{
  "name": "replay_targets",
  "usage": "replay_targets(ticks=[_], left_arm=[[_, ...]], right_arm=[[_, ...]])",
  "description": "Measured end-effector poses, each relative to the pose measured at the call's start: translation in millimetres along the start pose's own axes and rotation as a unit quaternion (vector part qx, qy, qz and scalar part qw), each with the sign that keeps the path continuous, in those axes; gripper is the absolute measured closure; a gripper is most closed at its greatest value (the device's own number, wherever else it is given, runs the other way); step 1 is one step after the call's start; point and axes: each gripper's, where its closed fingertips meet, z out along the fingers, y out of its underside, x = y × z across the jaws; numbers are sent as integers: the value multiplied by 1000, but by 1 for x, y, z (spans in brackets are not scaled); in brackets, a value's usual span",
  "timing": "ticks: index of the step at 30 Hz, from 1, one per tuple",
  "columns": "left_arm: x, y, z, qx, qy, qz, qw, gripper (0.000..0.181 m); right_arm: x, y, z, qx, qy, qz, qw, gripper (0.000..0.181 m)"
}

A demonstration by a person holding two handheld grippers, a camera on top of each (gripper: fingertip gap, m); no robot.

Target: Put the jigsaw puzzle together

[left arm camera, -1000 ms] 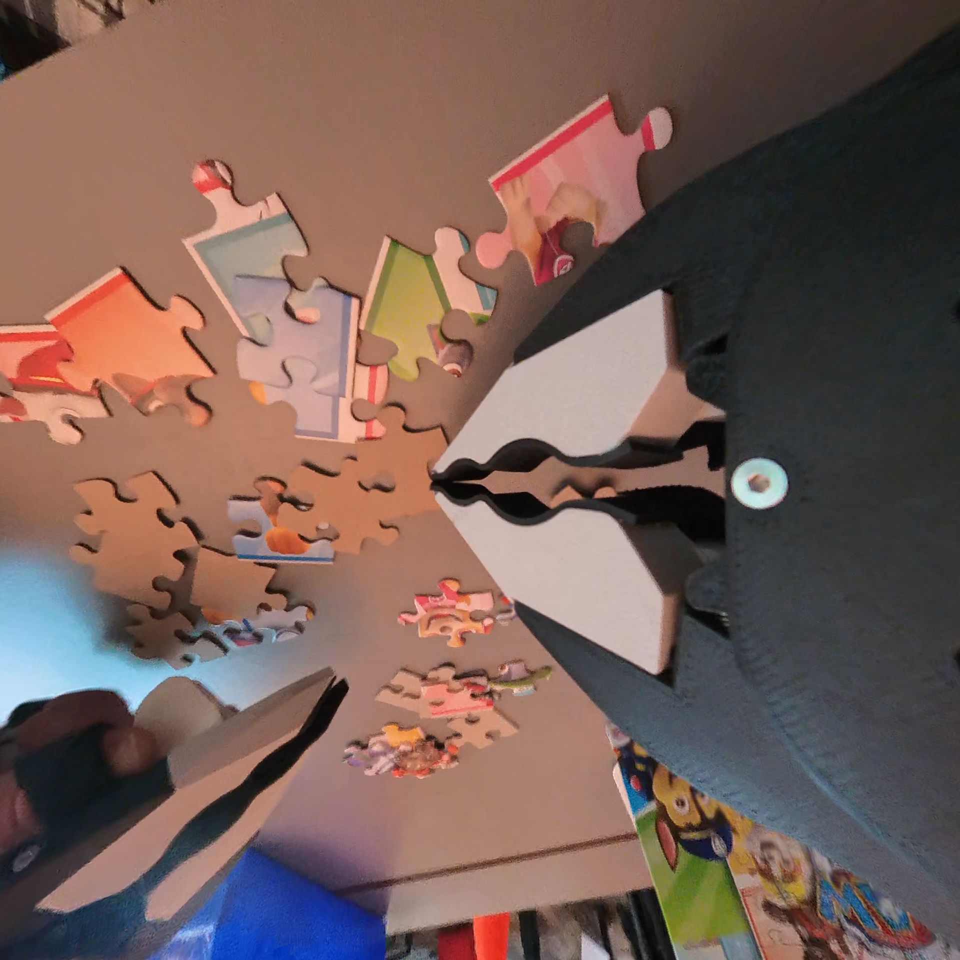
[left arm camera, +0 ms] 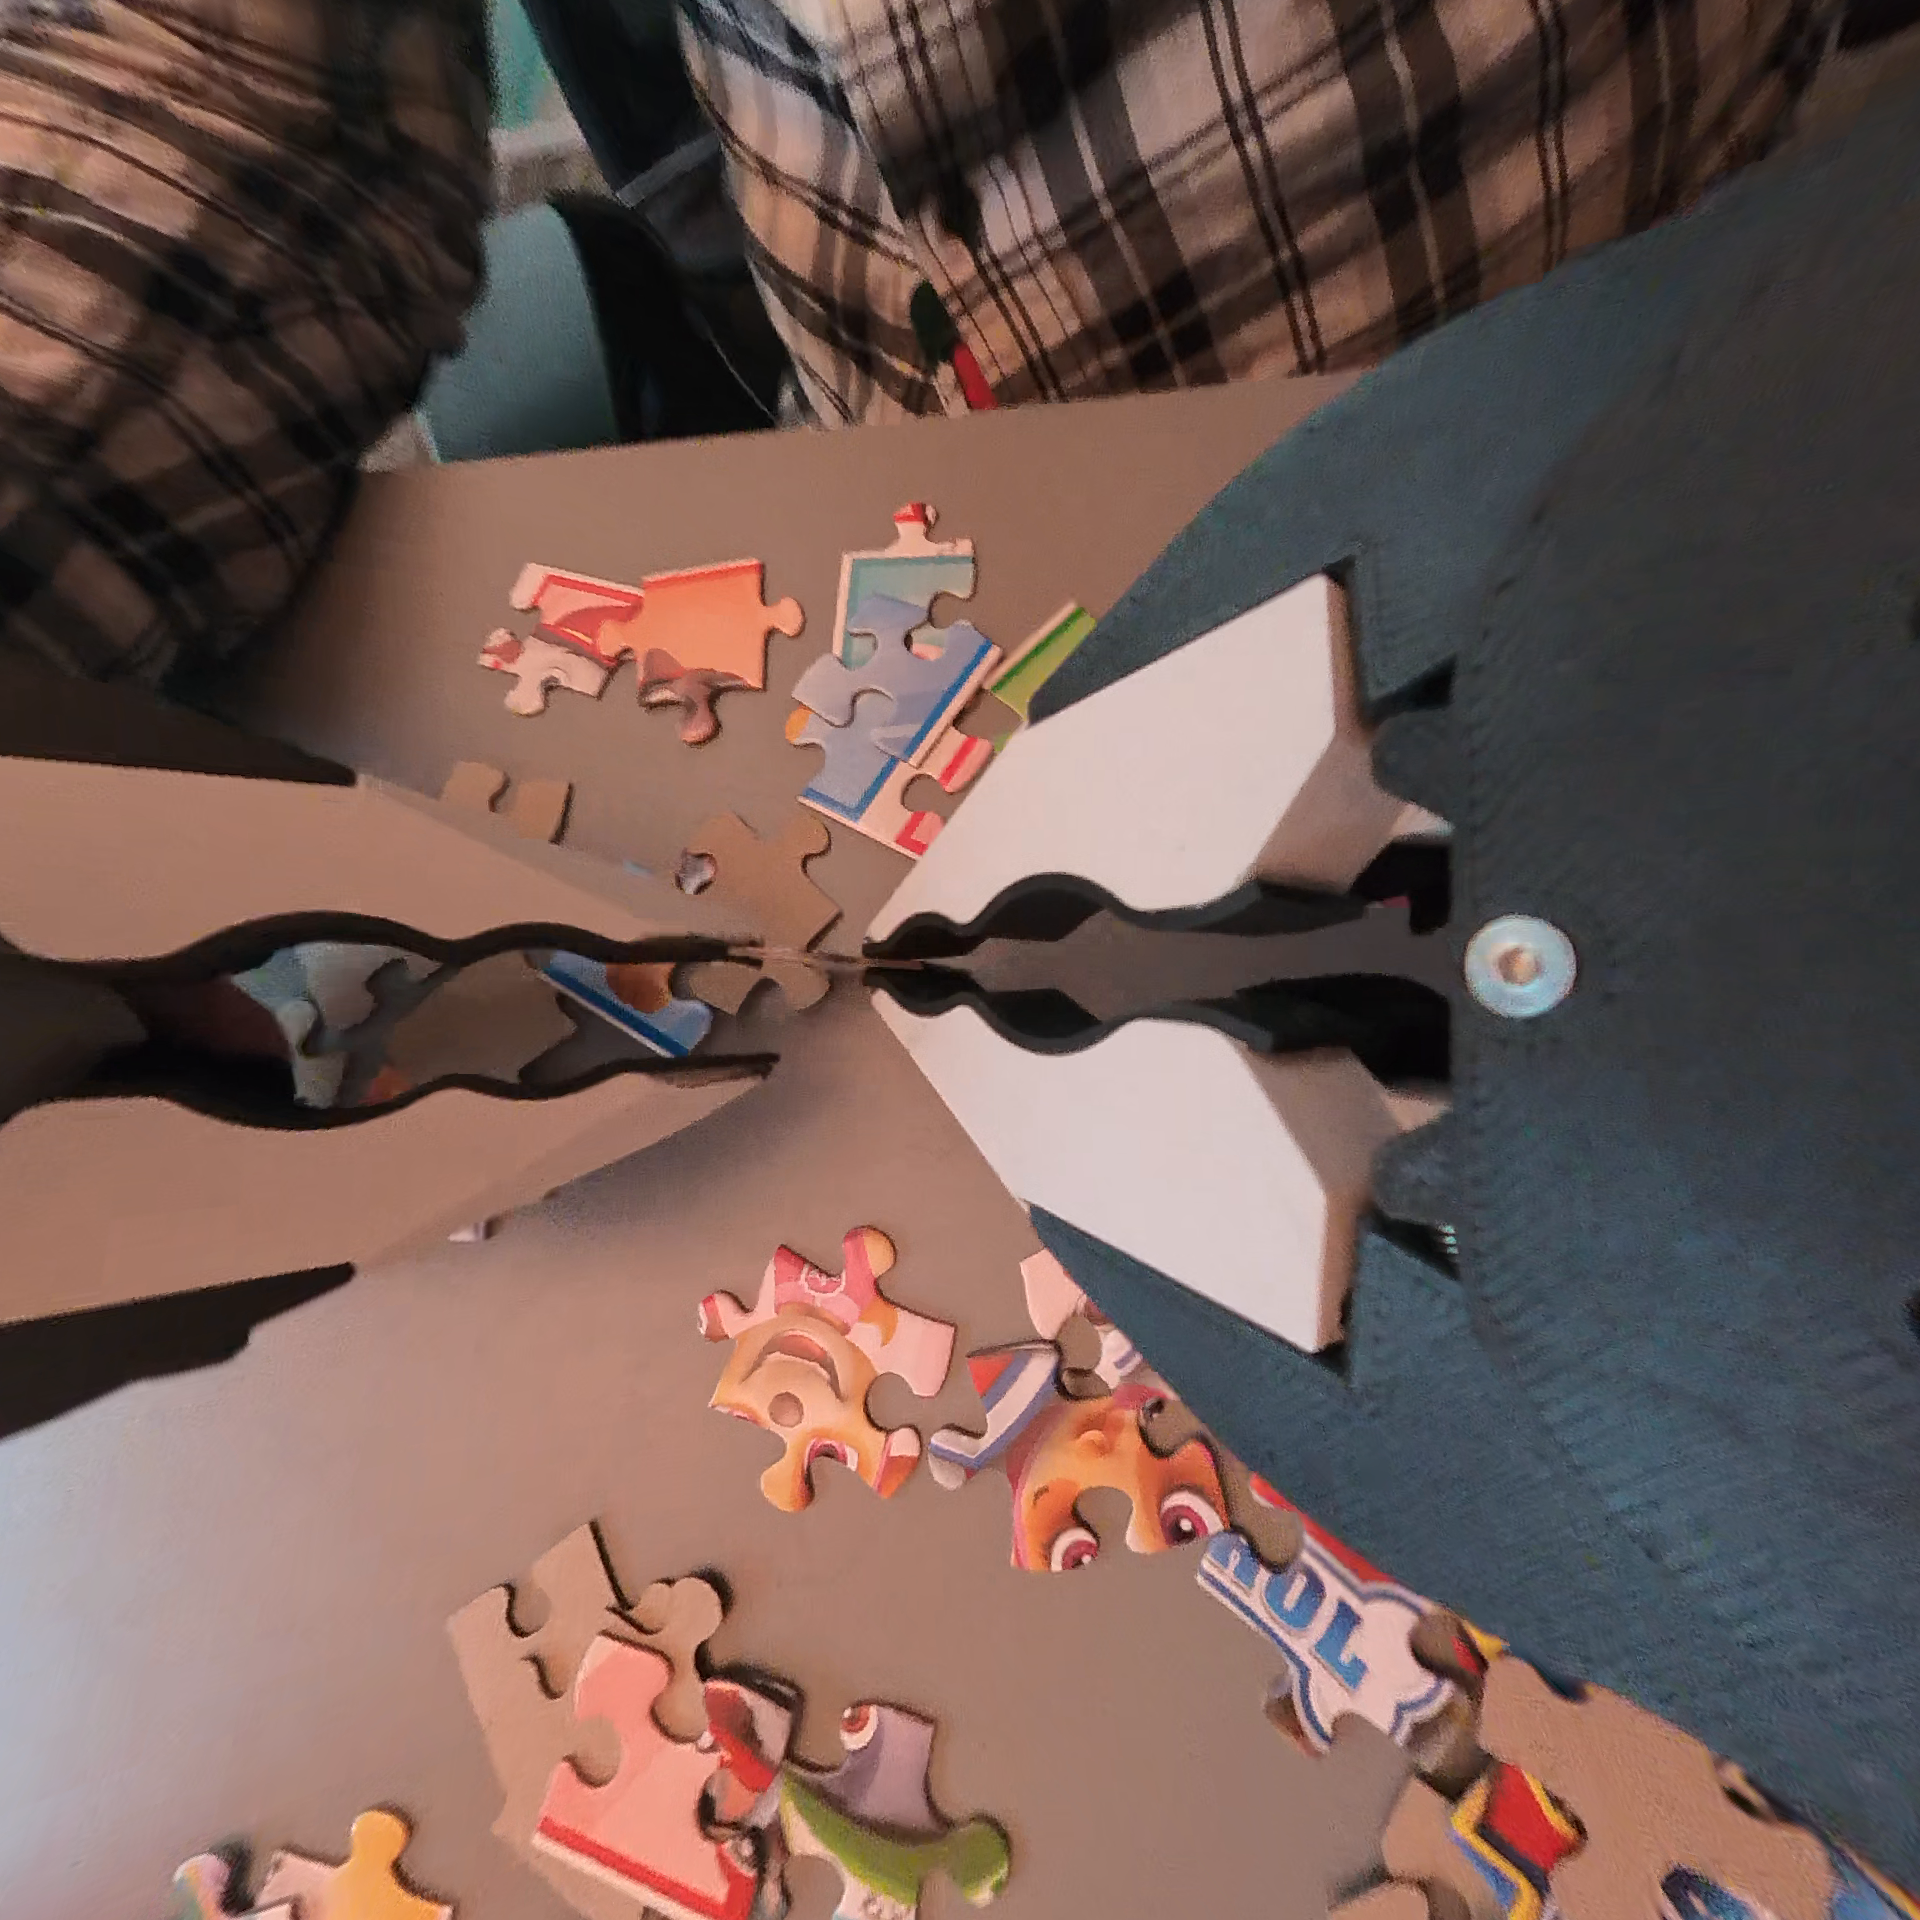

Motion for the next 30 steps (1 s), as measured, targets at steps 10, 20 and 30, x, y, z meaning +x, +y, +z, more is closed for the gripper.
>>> replay_targets(ticks=[10,20,30], left_arm=[[-3,-20,-9,55,32,-44,997,181],[8,-4,-69,59,-8,-28,998,181],[-14,125,-178,-86,-103,-119,984,181]], right_arm=[[-6,-20,-15,72,-30,19,997,164],[-7,-46,-9,99,-2,-8,995,181],[6,-31,-12,82,20,6,996,181]])
